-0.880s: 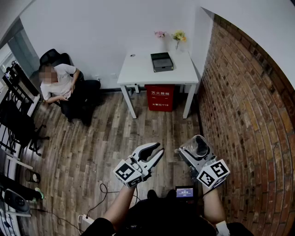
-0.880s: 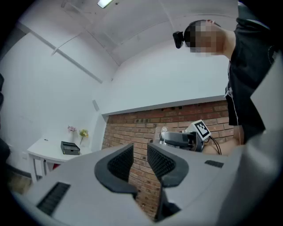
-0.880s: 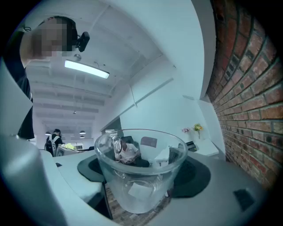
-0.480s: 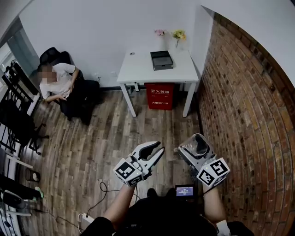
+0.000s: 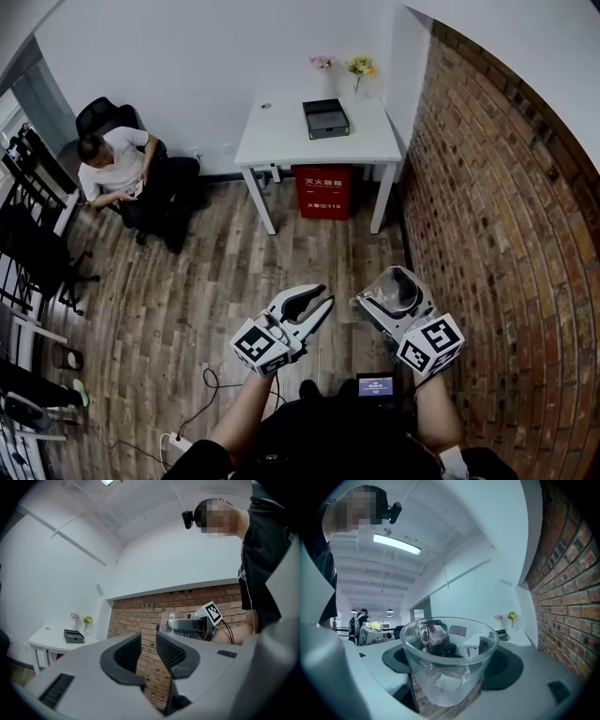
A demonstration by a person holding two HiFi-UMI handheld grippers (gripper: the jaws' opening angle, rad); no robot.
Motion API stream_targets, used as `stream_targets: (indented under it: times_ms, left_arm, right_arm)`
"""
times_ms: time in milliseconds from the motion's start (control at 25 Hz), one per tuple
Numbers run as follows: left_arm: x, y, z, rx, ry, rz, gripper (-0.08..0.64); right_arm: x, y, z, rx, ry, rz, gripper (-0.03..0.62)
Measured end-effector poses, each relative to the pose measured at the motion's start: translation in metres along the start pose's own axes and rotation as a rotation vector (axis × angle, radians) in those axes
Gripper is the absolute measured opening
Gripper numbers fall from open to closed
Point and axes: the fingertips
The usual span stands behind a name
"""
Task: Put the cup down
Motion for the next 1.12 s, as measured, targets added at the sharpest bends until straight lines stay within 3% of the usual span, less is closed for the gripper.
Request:
stream_targets:
  times_ms: [920,1120]
  left_arm:
    - [0.005,0.045,0.002,-0.020,0.047,0.010,0.091]
    - [0.002,0.055,0.002,-0.014,0.058,0.044,0.091]
  right_arm:
    - [0.032,0.009,-0.002,-0.083,-0.066,0.109,0.417]
    - [0.046,0.004,-0.005,-0.086,-0.065,0.122,0.417]
Point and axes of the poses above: the fingertips, and each gripper's own axes: y forward along the fingers, x to its right, z out of its top, and after that the axes turned 1 degree about z, right-handed
